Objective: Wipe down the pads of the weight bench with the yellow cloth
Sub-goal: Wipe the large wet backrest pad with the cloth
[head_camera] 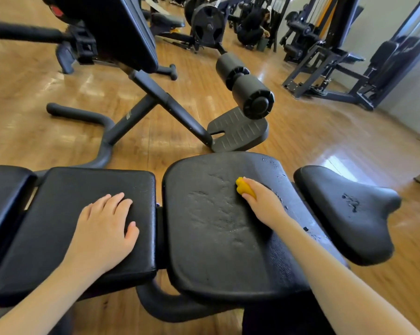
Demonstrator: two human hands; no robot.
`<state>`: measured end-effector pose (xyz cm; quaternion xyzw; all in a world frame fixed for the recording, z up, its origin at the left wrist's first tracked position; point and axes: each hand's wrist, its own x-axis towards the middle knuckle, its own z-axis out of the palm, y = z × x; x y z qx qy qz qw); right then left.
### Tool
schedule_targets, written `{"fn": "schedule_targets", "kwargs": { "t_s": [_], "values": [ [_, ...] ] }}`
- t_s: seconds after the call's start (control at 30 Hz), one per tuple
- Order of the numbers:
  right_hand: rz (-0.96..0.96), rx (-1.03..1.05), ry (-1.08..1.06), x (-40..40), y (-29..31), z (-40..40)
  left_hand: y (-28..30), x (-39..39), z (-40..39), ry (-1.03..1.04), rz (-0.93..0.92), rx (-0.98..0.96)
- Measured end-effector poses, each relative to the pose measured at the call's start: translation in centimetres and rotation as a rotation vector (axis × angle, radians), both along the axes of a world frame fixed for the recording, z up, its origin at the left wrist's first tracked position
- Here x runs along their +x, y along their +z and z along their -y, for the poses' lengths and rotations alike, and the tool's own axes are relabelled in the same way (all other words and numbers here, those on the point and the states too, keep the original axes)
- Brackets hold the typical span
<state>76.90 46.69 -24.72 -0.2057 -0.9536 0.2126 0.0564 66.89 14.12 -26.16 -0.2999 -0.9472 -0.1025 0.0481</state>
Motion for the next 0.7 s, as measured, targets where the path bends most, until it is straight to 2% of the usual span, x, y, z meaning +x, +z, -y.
{"fn": "schedule_targets", "kwargs": {
  "t_s": [0.4, 0.7],
  "values": [
    [0.023, 0.036, 0.025, 14.7, 0.5, 5.9, 0.6, 0.7, -0.4, -0.024, 0.067, 0.028],
    [0.029, -0.037, 0.04, 15.0, 1.0, 5.3, 0.6, 0.8, -0.1, -0.036, 0.056, -0.015]
  ]
}}
